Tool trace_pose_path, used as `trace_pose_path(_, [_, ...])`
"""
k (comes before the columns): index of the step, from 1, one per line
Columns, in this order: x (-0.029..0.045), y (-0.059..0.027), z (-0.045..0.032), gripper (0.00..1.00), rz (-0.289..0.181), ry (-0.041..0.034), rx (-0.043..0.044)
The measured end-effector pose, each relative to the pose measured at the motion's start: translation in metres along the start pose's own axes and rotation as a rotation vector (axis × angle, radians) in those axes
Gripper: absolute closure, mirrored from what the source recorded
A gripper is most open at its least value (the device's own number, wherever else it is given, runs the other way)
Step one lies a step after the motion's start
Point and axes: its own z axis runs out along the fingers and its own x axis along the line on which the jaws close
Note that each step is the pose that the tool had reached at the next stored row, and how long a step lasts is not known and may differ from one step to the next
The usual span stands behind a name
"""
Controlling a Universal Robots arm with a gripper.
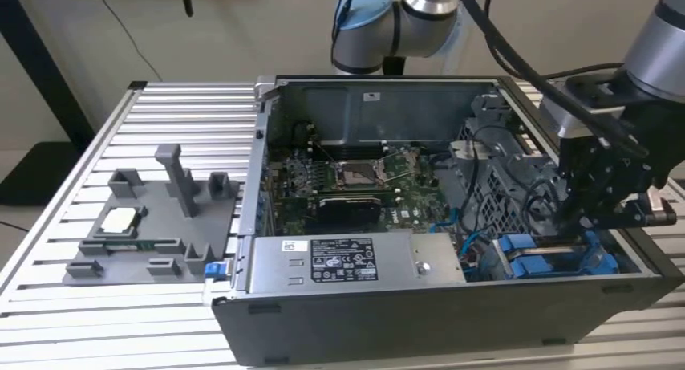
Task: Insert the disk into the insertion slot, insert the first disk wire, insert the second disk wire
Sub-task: 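Insert the first disk wire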
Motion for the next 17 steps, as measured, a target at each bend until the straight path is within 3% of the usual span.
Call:
trace_pose_path(4, [-0.0006,-0.0014,-0.0177,0.74,0.0,0.0003,0.0])
trace_pose_path(6, [-0.0006,-0.0022,-0.0184,0.74,0.0,-0.0001,-0.0001])
trace_pose_path(8, [-0.0008,-0.0096,-0.0178,0.74,0.0,0.0004,-0.0087])
trace_pose_path(10, [-0.001,-0.0175,-0.0169,0.74,0.001,0.0009,-0.0241])
trace_pose_path(11, [-0.0011,-0.0204,-0.0166,0.74,0.001,0.0011,-0.0362])
trace_pose_path(14, [-0.0012,-0.0259,-0.0161,0.74,0.003,0.0027,-0.0889])
trace_pose_path(15, [-0.0013,-0.0284,-0.0159,0.74,0.003,0.003,-0.1007])
trace_pose_path(17, [-0.0015,-0.0361,-0.0154,0.74,0.003,0.0032,-0.1128])
